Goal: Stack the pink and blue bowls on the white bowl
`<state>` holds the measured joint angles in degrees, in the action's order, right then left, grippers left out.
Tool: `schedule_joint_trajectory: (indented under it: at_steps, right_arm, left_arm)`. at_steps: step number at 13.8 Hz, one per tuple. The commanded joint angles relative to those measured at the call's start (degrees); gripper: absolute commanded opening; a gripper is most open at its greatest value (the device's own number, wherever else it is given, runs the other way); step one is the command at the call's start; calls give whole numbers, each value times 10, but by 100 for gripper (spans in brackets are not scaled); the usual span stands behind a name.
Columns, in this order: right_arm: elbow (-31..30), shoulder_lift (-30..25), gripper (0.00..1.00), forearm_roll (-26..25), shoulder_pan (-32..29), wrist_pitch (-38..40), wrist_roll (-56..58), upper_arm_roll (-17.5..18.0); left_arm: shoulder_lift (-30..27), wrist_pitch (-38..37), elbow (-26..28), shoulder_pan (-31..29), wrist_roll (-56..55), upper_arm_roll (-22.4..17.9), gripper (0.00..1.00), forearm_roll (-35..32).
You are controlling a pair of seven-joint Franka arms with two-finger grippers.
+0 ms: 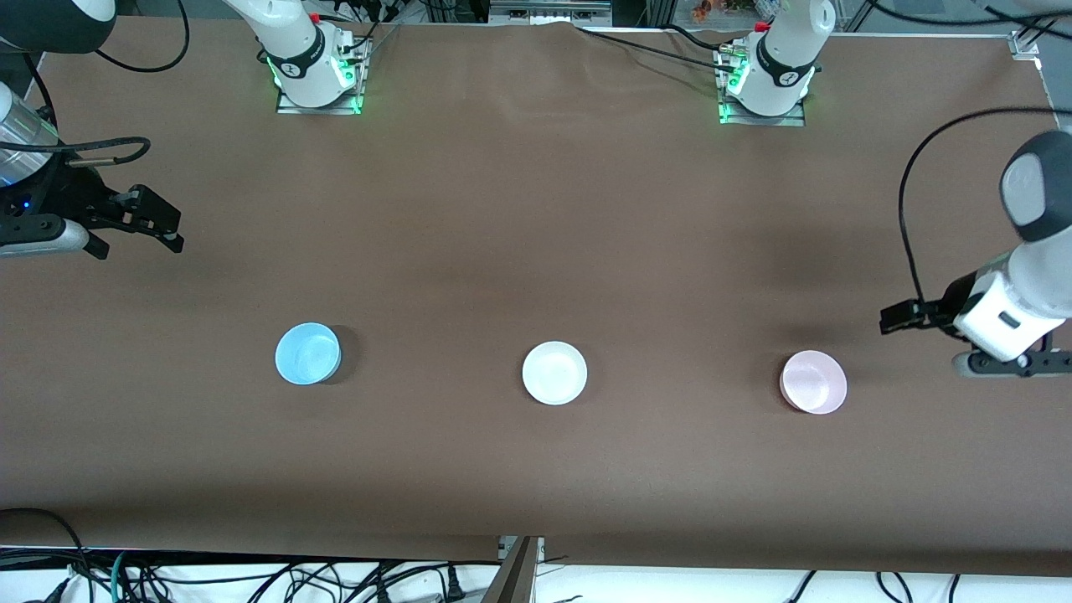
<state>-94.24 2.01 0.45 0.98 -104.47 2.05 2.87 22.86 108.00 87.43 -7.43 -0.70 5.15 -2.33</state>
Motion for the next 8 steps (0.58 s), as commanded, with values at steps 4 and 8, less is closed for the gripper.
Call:
schedule_joint_trajectory:
  at_steps: [4,8]
  right_arm:
    - [-1,-2,100,10,-5,-4,-5,2]
    - [-1,-2,100,10,-5,-4,-5,2]
  left_arm:
    - [84,140,26,-14,3,2,100,-8]
    - [111,191,45,-18,3,2,100,-8]
